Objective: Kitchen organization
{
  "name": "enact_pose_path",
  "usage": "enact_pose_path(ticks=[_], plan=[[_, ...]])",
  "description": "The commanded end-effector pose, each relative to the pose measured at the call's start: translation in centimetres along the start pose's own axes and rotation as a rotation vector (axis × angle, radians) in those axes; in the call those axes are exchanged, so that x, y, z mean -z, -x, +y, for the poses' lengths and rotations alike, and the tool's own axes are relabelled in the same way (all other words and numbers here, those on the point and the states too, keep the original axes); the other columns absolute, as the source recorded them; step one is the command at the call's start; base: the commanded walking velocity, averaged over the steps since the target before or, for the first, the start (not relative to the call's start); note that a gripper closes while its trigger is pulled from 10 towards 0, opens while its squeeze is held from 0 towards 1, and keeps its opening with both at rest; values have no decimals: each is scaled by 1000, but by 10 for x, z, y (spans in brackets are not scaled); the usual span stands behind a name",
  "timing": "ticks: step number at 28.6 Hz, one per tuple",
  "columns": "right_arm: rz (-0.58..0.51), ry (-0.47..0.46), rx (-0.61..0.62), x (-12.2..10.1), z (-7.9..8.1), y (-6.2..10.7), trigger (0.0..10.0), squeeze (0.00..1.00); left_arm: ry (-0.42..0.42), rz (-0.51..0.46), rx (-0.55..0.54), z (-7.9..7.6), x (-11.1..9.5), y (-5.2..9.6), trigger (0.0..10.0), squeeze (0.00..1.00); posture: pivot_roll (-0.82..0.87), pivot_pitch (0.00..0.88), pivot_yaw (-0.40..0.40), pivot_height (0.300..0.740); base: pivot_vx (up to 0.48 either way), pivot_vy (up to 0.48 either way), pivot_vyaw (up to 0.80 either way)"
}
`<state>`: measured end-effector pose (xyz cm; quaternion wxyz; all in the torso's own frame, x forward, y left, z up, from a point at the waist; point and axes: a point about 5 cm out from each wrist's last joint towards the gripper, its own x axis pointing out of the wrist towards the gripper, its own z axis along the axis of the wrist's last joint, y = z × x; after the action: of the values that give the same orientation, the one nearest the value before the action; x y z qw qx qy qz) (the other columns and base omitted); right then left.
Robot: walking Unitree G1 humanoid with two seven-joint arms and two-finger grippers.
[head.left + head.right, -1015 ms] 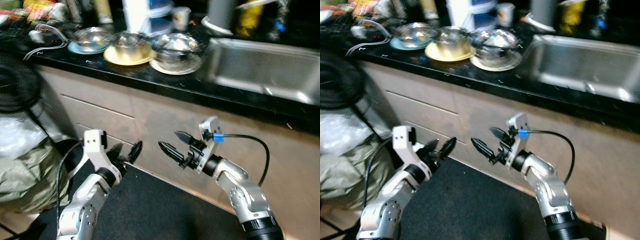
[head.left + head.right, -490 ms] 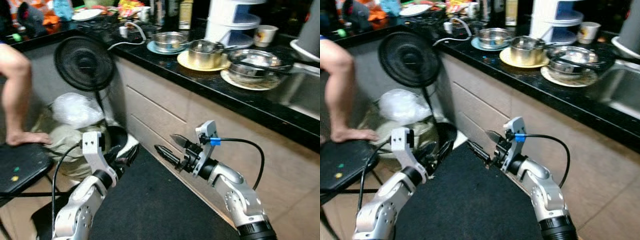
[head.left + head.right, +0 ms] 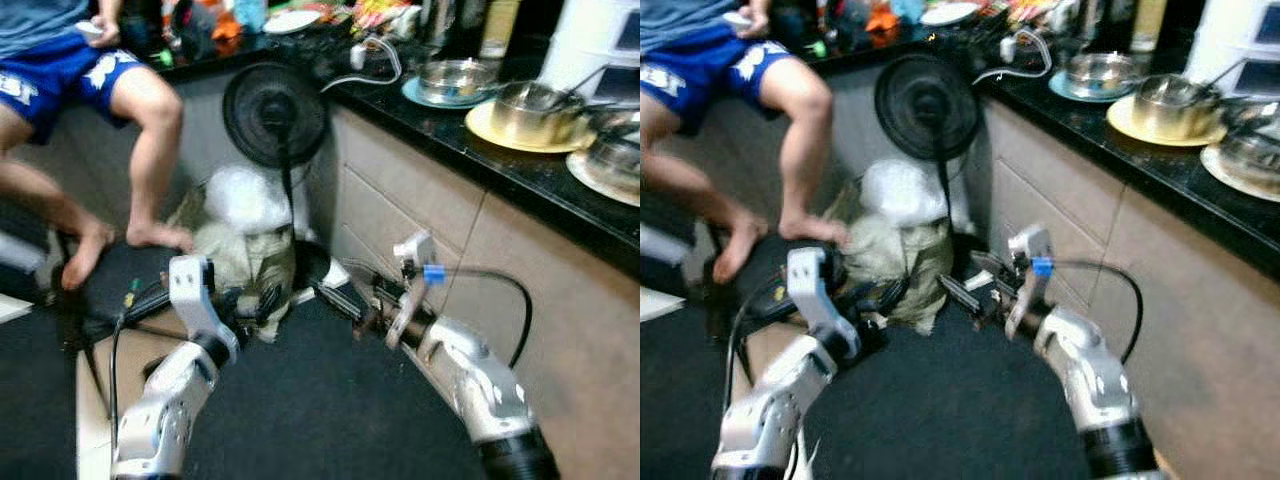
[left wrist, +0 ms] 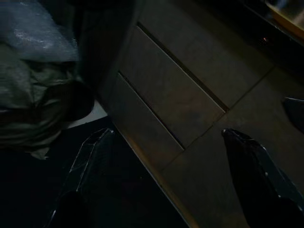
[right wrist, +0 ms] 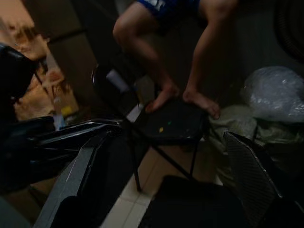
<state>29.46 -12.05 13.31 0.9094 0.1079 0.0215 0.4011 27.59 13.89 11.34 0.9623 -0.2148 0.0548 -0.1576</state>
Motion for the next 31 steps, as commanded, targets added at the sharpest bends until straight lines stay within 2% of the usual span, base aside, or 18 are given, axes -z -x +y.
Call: enact_pose_path(ticks=[1,6,11,16,31], plan=[[-2,-9,1,2,1,-1,10000,0,-3,8,-15,4,1,0,10000,0,46,0,32,740,0,0,781],[-12,-51,43,2,-4,-1,10000,0,-10,7,-12,4,0,-1,10000,0,45,0,34,740,0,0,264],[-26,-48,32,-1,-4,-1,10000,0,-32,-2,-1,3,-1,-1,10000,0,47,0,34,740,0,0,0],[-57,-62,26,-5,-4,-2,10000,0,-45,-6,4,2,-1,-1,10000,0,51,0,36,740,268,0,0],[-47,-57,14,-4,-4,-3,10000,0,-46,-7,10,1,0,-1,10000,0,51,0,31,740,341,0,0]])
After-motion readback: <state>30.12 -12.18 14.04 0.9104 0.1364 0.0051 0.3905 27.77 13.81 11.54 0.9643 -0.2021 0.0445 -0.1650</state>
